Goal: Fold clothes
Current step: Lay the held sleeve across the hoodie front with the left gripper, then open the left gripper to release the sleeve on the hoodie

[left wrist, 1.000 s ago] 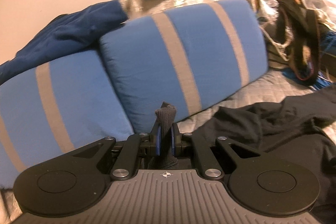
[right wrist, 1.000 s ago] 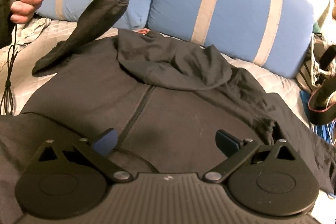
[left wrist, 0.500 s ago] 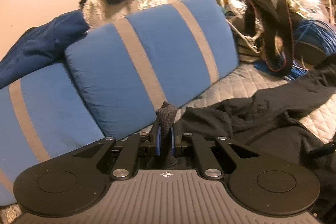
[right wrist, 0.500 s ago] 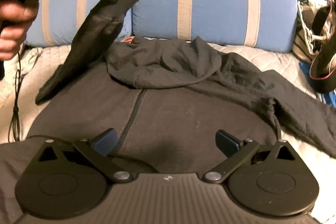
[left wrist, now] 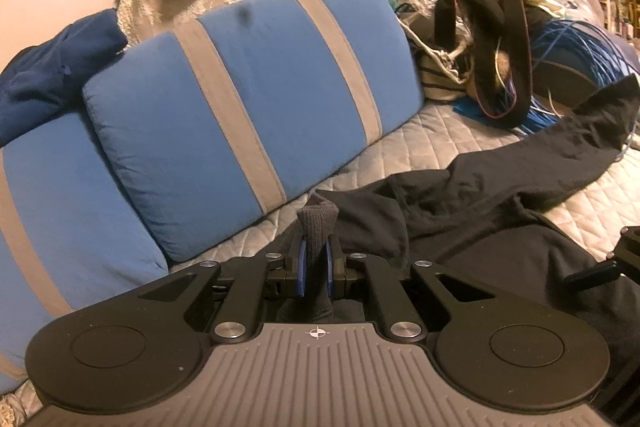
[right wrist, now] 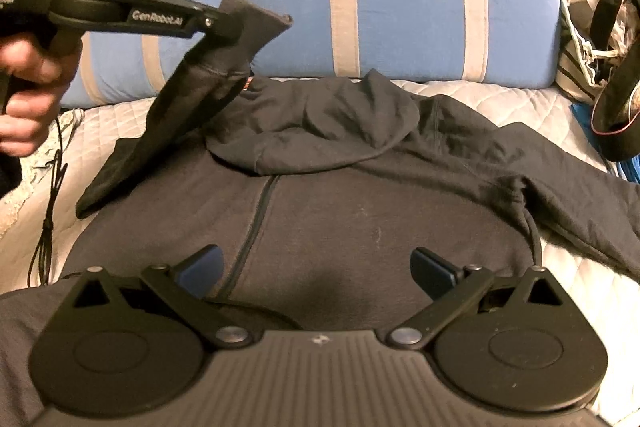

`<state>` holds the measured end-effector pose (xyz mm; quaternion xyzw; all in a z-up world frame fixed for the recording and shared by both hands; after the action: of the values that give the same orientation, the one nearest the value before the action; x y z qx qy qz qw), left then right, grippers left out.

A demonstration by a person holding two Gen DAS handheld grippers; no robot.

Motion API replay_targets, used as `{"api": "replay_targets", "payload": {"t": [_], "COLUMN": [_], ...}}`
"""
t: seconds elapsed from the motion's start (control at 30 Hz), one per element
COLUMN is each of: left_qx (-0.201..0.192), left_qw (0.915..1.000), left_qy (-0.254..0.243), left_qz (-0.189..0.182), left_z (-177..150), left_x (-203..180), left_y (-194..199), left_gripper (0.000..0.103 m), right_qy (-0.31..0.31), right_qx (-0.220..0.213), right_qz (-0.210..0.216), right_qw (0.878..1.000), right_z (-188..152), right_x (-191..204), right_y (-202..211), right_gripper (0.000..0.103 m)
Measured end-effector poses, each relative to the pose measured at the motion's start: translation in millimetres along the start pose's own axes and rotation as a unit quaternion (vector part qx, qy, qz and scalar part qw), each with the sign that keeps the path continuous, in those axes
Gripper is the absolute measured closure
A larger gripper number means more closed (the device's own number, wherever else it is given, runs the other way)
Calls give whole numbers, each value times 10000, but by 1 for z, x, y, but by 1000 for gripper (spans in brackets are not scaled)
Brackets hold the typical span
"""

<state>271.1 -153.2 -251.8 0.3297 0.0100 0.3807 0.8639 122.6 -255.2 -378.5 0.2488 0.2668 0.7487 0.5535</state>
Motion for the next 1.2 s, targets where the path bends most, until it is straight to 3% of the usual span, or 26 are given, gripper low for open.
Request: {"api": "replay_targets", "payload": {"t": [0.23,0.4,0.5,0.67,0.73,0.8,1.03,1.2], "left_qx": [73,98,134,266,302,327,406,189], "left_qw": [9997,9992,9995,9996,9991,9981,9892,9821], "left_qy": [-76,-102,-45,93,275,520,1406,1868], "left_qz": [-198,-385,-293,-87,-60,-28,94,132], "left_z": [-3,-3,-1,-1,-4,-9,-30,-49], "left_x": [-11,-19,-18,-12,-5,4,40,66], "left_y": [-6,-6,-4,1,6,13,39,69], "left_gripper": [93,85,75,71,59,53,53,51], "right_qy": [-22,-38,-53,-51,-52,-55,-12,40], "right_qx": [0,6,10,11,5,13,26,18], "right_qz": [21,45,57,60,59,66,59,57], "right_qw": [10000,10000,10000,10000,10000,10000,10000,10000], "right_z": [0,-1,-1,-1,-2,-2,-2,-3], "right_x": [-1,-1,-2,-2,-2,-2,-2,0], "right_y": [0,0,0,-1,-1,-1,-1,-1], "right_gripper": [0,0,0,0,0,0,0,0]}}
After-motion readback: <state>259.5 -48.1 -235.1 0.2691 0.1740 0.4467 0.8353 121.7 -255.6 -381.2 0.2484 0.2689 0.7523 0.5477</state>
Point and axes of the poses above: each gripper's, at about its wrist camera, not at the fingertips, and y roughly against the way its jaws point, x to its left, z to its top, the point moved 3 cm from there along -y, roughly the way its jaws point, and after that the axes turned 5 degrees about y, right-handed, at the moved point
